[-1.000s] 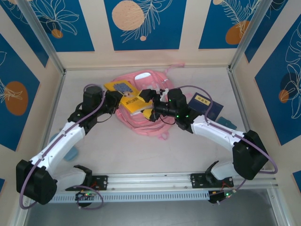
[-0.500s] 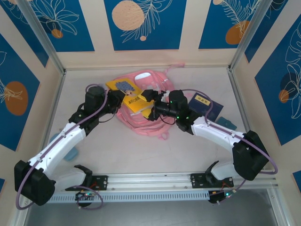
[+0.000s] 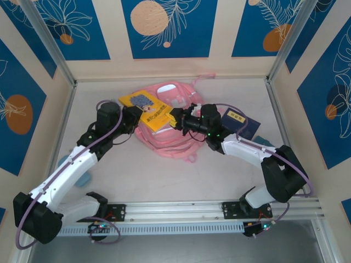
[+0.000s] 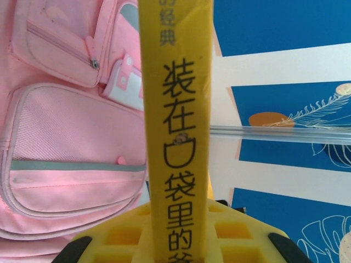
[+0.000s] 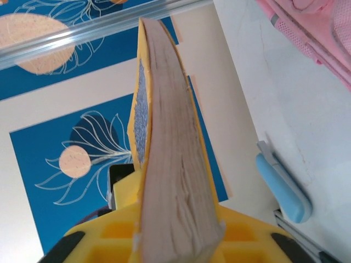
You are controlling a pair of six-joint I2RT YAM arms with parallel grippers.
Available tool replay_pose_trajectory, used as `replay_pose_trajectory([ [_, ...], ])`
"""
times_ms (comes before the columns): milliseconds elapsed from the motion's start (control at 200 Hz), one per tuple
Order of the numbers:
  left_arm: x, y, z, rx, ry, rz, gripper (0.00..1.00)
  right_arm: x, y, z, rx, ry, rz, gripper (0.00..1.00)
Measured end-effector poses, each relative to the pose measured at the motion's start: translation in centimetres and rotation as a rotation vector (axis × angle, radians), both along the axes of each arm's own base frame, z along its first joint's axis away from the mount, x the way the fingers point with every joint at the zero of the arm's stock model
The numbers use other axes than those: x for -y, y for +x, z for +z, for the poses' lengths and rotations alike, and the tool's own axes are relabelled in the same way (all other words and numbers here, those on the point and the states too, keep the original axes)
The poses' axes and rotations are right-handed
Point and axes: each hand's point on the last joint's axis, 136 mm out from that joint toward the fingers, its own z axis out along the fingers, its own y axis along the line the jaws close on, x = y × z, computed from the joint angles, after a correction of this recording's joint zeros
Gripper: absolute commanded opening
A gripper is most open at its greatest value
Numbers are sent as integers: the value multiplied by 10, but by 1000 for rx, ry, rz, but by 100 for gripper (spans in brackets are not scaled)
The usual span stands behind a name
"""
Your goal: Pack the student bag
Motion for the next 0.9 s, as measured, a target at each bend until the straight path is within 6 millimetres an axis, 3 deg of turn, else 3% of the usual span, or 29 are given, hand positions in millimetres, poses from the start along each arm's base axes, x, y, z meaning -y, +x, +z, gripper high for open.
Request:
replay_pose_trajectory([
  [105,4,-1,-4,-21,25,-31,29,4,0,-5,1,-6,10,0],
  [265,8,-9,-14,-45,122,-114,66,29,9,-13,30,-81,-32,0],
  [350,8,-11,-15,-31,198,-161,78,49,7,-16,57,-173,-64,0],
  [475,9,-11,-18,-19,318,-236,84,78,-4,-6,125,-320,-103,0],
  [675,19,-5,-46,-25,532,-426,86,122,-22,34,262,-528,-163,0],
  [790,36,-4,-60,-12,657,-575,85,150,-33,48,305,-630,-200,0],
  [900,58,-5,-71,25,757,-714,82,173,-48,47,295,-722,-209,0],
])
